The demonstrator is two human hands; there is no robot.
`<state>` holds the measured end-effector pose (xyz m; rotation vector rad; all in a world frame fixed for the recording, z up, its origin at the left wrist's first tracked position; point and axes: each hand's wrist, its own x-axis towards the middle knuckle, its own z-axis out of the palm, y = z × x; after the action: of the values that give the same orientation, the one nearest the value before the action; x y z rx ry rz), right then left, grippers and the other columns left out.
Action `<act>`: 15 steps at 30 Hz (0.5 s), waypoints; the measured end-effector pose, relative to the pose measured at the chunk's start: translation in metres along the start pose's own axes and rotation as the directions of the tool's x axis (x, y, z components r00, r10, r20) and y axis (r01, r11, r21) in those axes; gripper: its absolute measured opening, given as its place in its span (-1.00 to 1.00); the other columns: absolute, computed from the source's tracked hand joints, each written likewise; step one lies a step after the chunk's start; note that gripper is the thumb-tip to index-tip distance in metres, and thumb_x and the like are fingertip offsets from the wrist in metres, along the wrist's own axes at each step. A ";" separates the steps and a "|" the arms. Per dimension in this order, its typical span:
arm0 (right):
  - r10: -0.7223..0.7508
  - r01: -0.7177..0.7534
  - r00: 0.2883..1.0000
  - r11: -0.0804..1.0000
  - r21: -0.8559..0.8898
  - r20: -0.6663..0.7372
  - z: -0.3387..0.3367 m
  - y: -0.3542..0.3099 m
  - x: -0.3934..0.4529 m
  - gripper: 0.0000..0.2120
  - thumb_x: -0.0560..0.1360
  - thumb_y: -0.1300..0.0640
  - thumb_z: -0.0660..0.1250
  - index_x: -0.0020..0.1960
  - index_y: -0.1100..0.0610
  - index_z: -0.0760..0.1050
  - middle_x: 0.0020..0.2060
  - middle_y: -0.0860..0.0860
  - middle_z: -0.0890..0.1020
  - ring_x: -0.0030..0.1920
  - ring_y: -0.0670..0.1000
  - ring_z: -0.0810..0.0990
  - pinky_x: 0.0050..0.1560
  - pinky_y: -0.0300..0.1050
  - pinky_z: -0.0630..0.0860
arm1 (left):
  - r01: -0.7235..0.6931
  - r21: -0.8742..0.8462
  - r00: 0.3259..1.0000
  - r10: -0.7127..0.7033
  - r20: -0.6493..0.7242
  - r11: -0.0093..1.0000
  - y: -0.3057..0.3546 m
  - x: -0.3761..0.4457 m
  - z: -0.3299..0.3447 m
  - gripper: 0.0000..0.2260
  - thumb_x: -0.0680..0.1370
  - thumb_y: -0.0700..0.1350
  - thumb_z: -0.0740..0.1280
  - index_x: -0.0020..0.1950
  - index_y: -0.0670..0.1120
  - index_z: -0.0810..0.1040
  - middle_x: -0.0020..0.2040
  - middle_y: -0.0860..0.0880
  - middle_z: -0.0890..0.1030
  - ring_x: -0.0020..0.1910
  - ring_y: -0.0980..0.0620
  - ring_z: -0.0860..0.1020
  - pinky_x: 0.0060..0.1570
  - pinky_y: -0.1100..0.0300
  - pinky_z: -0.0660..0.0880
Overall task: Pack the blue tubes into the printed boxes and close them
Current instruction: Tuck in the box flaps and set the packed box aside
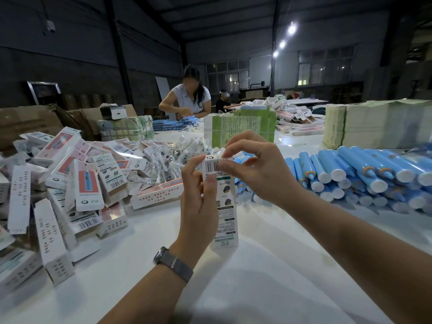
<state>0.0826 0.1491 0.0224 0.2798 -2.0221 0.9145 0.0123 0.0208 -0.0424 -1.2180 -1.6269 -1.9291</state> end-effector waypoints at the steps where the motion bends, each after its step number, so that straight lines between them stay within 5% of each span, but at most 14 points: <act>1: 0.009 -0.009 1.000 1.000 -0.017 -0.011 0.001 0.001 0.000 -0.88 0.41 0.11 0.54 -0.11 0.11 0.64 -0.08 -0.10 0.52 -0.04 -0.05 0.56 -0.16 -0.26 0.43 | 0.005 -0.004 1.000 -0.005 0.000 1.000 0.000 0.000 0.000 -0.74 0.61 0.14 0.14 0.27 0.43 0.32 -0.13 -0.38 0.43 -0.28 -0.39 0.43 -0.26 -0.38 0.43; 6: 0.022 -0.034 0.996 0.989 -0.144 -0.085 0.004 0.005 -0.001 -0.86 0.42 0.03 0.53 -0.08 0.05 0.64 -0.15 -0.17 0.43 -0.15 -0.14 0.46 -0.22 -0.37 0.33 | 0.017 0.020 1.000 -0.017 0.008 1.000 -0.001 -0.002 -0.003 -0.67 0.65 0.04 0.07 0.31 0.44 0.35 -0.10 -0.31 0.50 -0.20 -0.37 0.49 -0.20 -0.31 0.50; 9: 0.031 -0.052 0.994 0.978 -0.200 -0.107 0.007 0.006 -0.002 -0.86 0.48 0.02 0.47 -0.02 0.05 0.61 -0.16 -0.18 0.46 -0.17 -0.14 0.48 -0.19 -0.19 0.48 | -0.041 0.065 0.999 0.040 0.011 0.997 -0.005 -0.003 -0.002 -0.59 0.68 -0.02 0.04 0.35 0.49 0.33 -0.07 0.07 0.64 -0.20 0.06 0.61 -0.22 0.16 0.55; 11: 0.032 -0.054 0.995 0.969 -0.243 -0.096 0.011 0.007 -0.005 -0.83 0.53 0.02 0.42 0.07 0.05 0.57 -0.16 -0.16 0.52 -0.17 -0.11 0.53 -0.13 -0.03 0.57 | -0.056 0.102 0.998 0.055 0.012 0.993 -0.006 -0.003 -0.001 -0.61 0.68 -0.02 0.04 0.42 0.40 0.30 0.08 -0.08 0.66 -0.14 0.12 0.61 -0.15 0.30 0.50; 13: 0.078 -0.087 0.996 0.962 -0.258 -0.045 0.015 0.007 -0.009 -0.72 0.55 -0.02 0.38 0.22 0.02 0.49 -0.14 -0.19 0.55 -0.17 -0.13 0.57 -0.10 0.03 0.59 | -0.043 0.142 0.999 0.042 0.007 0.989 -0.005 -0.003 -0.001 -0.62 0.67 0.01 0.06 0.46 0.34 0.23 0.08 -0.17 0.63 -0.09 -0.05 0.64 -0.12 0.13 0.56; 15: 0.157 -0.146 0.987 0.967 -0.207 0.036 0.016 0.008 -0.011 -0.57 0.54 -0.06 0.38 0.35 -0.04 0.37 -0.10 -0.24 0.54 -0.17 -0.15 0.60 -0.08 0.00 0.60 | 0.001 0.159 1.000 0.002 -0.020 0.987 -0.005 -0.002 -0.002 -0.57 0.65 0.04 0.11 0.49 0.32 0.14 -0.03 -0.04 0.61 -0.11 -0.06 0.64 -0.11 -0.09 0.59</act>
<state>0.0752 0.1419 0.0041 0.0359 -2.1895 0.7906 0.0097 0.0199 -0.0471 -1.1323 -1.7325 -1.7674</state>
